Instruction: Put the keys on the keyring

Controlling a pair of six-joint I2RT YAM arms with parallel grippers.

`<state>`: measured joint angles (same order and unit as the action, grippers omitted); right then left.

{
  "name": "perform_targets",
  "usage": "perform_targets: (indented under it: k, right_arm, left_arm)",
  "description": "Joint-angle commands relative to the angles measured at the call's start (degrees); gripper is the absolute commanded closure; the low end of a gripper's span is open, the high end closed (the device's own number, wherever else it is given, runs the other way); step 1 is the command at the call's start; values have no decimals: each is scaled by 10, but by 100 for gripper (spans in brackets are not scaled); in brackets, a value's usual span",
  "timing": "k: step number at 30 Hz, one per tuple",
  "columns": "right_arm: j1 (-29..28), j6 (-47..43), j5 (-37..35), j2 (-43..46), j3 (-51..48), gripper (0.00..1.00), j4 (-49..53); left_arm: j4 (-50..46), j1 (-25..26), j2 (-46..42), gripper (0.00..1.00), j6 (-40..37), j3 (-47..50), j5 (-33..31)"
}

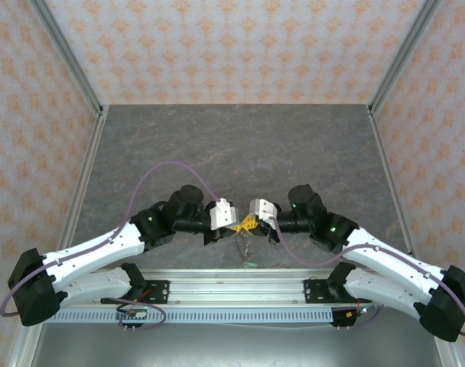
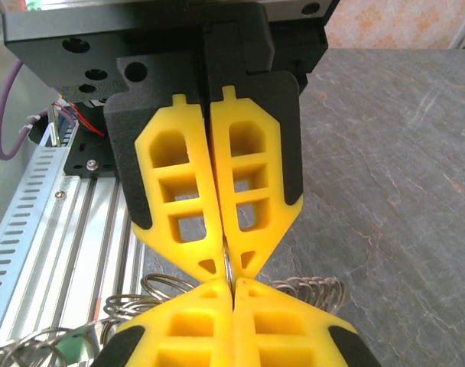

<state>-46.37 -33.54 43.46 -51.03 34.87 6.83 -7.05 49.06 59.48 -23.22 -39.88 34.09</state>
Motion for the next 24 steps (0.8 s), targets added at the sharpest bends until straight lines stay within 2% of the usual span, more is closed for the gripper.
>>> perform_targets:
  k: [1, 7, 16, 24]
  right_arm:
    - [-3, 4, -17, 0, 44, 100, 44]
    - [-18, 21, -47, -19, 100, 100, 122]
    - [-74, 11, -160, -75, 200, 100, 247]
    - [-77, -8, -154, -96, 242, 100, 284]
  left_arm:
    - [-17, 3, -9, 91, -18, -24, -48]
    - [-18, 4, -3, 89, -19, -21, -59]
    - [-14, 3, -5, 87, -19, -20, -72]
    - [-9, 3, -17, 88, -14, -7, -76]
